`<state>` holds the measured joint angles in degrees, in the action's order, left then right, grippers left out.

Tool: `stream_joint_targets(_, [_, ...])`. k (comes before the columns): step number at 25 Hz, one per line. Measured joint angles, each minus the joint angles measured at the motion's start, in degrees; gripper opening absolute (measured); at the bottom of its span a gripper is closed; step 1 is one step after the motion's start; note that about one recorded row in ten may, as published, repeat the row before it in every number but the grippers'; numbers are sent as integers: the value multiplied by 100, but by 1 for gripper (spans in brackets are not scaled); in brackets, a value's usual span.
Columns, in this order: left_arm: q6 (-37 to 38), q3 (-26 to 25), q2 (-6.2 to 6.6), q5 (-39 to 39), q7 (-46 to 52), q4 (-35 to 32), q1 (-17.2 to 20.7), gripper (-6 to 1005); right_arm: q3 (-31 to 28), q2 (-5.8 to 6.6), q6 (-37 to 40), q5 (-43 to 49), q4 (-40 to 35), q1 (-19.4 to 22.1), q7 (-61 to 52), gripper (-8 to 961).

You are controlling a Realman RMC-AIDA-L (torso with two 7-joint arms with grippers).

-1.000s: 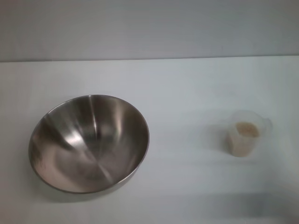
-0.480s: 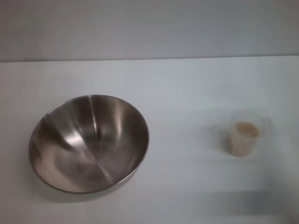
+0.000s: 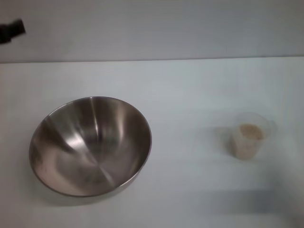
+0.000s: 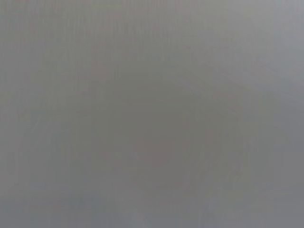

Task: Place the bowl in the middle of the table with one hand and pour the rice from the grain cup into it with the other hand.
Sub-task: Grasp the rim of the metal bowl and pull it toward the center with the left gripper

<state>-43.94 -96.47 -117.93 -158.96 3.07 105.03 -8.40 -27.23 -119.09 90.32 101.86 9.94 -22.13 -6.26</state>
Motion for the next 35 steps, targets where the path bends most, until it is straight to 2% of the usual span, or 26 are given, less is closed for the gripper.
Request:
stream_joint_targets(7, [-2039,-920,-5,1666,-1071,206,-216,845,-2,0,-27,0,-57,-63,-4,679])
stream_joint_targets(10, [-2752,-1161,-4,1787,-1194,190,-316,842,-2,0,-27,0,-93,-90,-5,679])
stream_joint_targets(14, [-3378,-1230,-2,1756,-1364,197,-359,838,-2,0,-27,0,-134,-116,-7,680])
stream_joint_targets(27, [-3959,-1173,-25,1132,-1362,132,-454,824,-72,0,-29,0,-175,-136,-15,680])
stream_joint_targets(35, [-4039,-1030,-27,1071,-1450,-297,-605,816,-81,0,-32,0,-186,-115,-16,680])
